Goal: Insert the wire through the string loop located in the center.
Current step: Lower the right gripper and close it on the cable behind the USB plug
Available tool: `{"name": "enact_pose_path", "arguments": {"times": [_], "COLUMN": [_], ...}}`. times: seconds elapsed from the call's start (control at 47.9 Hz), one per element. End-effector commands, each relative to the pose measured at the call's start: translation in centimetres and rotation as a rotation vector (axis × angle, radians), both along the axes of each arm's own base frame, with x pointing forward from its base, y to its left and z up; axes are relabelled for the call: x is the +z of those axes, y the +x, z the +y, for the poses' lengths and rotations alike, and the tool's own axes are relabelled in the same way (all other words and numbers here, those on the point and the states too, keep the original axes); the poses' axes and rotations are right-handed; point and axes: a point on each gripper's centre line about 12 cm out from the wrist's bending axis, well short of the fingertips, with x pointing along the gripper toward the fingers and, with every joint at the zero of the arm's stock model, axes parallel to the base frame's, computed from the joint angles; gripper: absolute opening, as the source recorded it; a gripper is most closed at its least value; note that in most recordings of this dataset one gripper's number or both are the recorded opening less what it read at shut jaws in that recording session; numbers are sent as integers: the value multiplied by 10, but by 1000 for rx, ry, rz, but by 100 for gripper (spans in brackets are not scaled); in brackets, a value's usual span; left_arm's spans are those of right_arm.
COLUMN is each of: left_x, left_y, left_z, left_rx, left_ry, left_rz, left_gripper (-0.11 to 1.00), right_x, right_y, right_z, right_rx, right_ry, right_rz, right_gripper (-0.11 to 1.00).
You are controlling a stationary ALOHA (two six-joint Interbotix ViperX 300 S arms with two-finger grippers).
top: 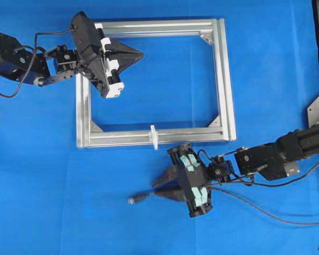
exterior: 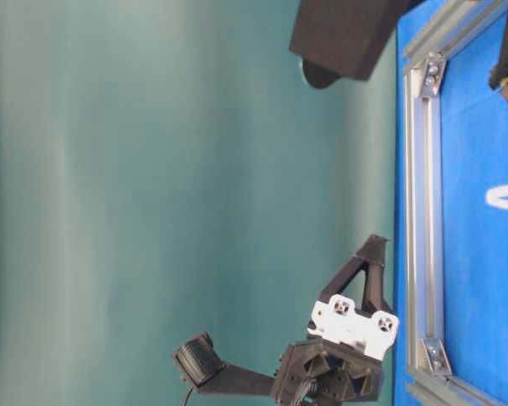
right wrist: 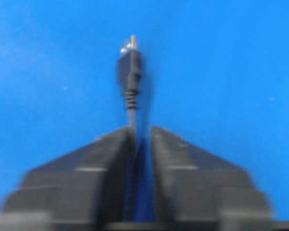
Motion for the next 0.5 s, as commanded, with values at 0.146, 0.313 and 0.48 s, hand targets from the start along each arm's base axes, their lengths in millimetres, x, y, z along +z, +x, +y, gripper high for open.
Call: {"name": "enact_pose_path", "arguments": {"times": [0.146, 0.313, 0.48], "left_x": [16, 16, 16], "left_y": [2, 2, 1], "left_z": [1, 1, 1], "left_rx": [-1, 0, -1], "left_ry": [16, 16, 16], "left_rz": [-45, -45, -43], "left_gripper": [0, 0, 0], "right_x": [9, 9, 11], "right_y": [3, 4, 3], "right_z": [-2, -1, 0], "right_rx": [-14, -13, -12], "right_ry": [14, 13, 15], "right_rz": [-28, -25, -24], "right_gripper": [-2, -2, -2]}}
